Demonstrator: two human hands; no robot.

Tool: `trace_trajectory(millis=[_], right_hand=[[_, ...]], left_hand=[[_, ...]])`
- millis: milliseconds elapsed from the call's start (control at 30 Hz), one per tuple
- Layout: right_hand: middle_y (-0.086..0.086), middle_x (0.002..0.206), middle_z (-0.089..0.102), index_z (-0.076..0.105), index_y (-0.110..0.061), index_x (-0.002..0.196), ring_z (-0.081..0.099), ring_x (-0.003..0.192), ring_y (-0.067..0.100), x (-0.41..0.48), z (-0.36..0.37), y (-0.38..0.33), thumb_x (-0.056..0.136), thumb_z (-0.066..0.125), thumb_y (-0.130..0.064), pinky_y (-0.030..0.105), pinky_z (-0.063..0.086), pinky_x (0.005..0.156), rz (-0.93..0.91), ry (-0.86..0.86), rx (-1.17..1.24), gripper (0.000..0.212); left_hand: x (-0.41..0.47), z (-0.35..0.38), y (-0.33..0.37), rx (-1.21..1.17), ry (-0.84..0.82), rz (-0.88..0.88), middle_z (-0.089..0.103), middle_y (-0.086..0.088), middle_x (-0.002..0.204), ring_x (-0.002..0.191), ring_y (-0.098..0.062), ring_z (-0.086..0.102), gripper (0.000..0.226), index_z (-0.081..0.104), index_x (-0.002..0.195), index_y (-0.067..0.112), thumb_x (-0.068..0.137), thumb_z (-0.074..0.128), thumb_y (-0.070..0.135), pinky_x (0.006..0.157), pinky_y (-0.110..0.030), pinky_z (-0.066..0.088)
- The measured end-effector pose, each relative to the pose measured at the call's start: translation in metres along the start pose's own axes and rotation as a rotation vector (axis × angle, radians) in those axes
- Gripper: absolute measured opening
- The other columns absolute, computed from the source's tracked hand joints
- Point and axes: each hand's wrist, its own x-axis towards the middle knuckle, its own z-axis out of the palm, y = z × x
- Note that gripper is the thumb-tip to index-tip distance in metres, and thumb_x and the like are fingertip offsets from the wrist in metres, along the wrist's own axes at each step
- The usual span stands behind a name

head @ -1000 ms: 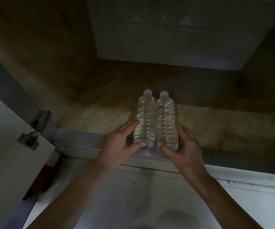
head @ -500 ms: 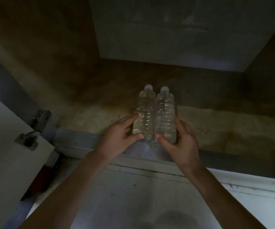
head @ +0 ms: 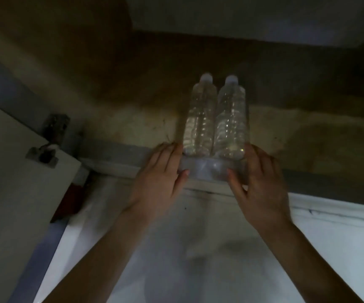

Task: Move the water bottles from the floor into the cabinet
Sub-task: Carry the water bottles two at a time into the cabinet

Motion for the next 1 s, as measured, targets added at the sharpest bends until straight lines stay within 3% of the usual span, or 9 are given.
trace_trajectory(millis=[67, 200, 367, 533, 767, 900, 1000], right_hand=[[0.018, 0.133, 0.057, 0.051, -0.006, 0.139, 0.053, 0.117, 0.034, -0.030, -0.008, -0.005, 0.092, 0.041, -0.052, 0.041, 0.049, 0.090, 0.018, -0.007, -0.024, 0.066], [0.018, 0.128, 0.063, 0.056, -0.005, 0.135, 0.057, 0.116, 0.036, -0.084, -0.052, -0.027, 0.094, 0.044, -0.051, 0.044, 0.049, 0.094, 0.067, -0.181, -0.049, 0.062], [0.016, 0.110, 0.070, 0.064, -0.005, 0.125, 0.063, 0.100, 0.034, -0.097, -0.194, -0.093, 0.094, 0.039, -0.049, 0.040, 0.052, 0.085, 0.114, -0.312, -0.086, 0.059], [0.014, 0.105, 0.070, 0.065, -0.005, 0.123, 0.063, 0.097, 0.033, -0.077, -0.392, -0.185, 0.096, 0.044, -0.044, 0.042, 0.054, 0.084, 0.179, -0.277, -0.041, 0.052], [0.005, 0.108, 0.069, 0.064, -0.011, 0.122, 0.062, 0.101, 0.029, -0.047, -0.687, -0.290, 0.095, 0.039, -0.048, 0.040, 0.053, 0.085, 0.051, -0.198, -0.093, 0.052], [0.005, 0.110, 0.068, 0.063, -0.010, 0.123, 0.061, 0.102, 0.029, -0.043, -0.793, -0.324, 0.095, 0.041, -0.047, 0.042, 0.053, 0.087, -0.010, -0.023, -0.123, 0.051], [0.005, 0.118, 0.066, 0.061, -0.010, 0.128, 0.059, 0.110, 0.027, -0.061, -0.833, -0.340, 0.096, 0.043, -0.046, 0.042, 0.051, 0.093, -0.005, 0.102, -0.150, 0.052]], left_hand=[[-0.028, -0.007, 0.006, 0.024, -0.049, 0.020, 0.060, -0.016, 0.134, 0.125, -0.032, 0.056, 0.058, 0.054, 0.137, 0.003, 0.096, 0.040, 0.042, 0.107, -0.041, 0.043], [-0.078, -0.056, 0.028, 0.002, -0.225, -0.002, 0.065, -0.015, 0.128, 0.117, -0.034, 0.060, 0.057, 0.059, 0.133, 0.005, 0.096, 0.041, 0.045, 0.100, -0.044, 0.050], [-0.102, -0.197, 0.082, -0.063, -0.320, -0.021, 0.069, -0.011, 0.118, 0.105, -0.031, 0.064, 0.053, 0.065, 0.124, 0.006, 0.095, 0.041, 0.043, 0.088, -0.039, 0.053], [-0.088, -0.402, 0.165, -0.128, -0.306, 0.010, 0.070, -0.009, 0.113, 0.100, -0.029, 0.065, 0.047, 0.069, 0.118, 0.005, 0.095, 0.046, 0.039, 0.086, -0.037, 0.054], [-0.051, -0.702, 0.278, -0.158, -0.188, 0.087, 0.068, -0.003, 0.120, 0.108, -0.024, 0.065, 0.046, 0.065, 0.121, 0.012, 0.096, 0.042, 0.043, 0.083, -0.037, 0.057], [-0.041, -0.795, 0.313, -0.148, -0.086, 0.160, 0.066, -0.003, 0.128, 0.119, -0.024, 0.061, 0.052, 0.063, 0.127, 0.013, 0.096, 0.038, 0.046, 0.095, -0.039, 0.054], [-0.045, -0.827, 0.324, -0.170, -0.059, 0.229, 0.059, -0.002, 0.139, 0.133, -0.024, 0.051, 0.059, 0.057, 0.137, 0.014, 0.097, 0.032, 0.049, 0.107, -0.043, 0.046]])
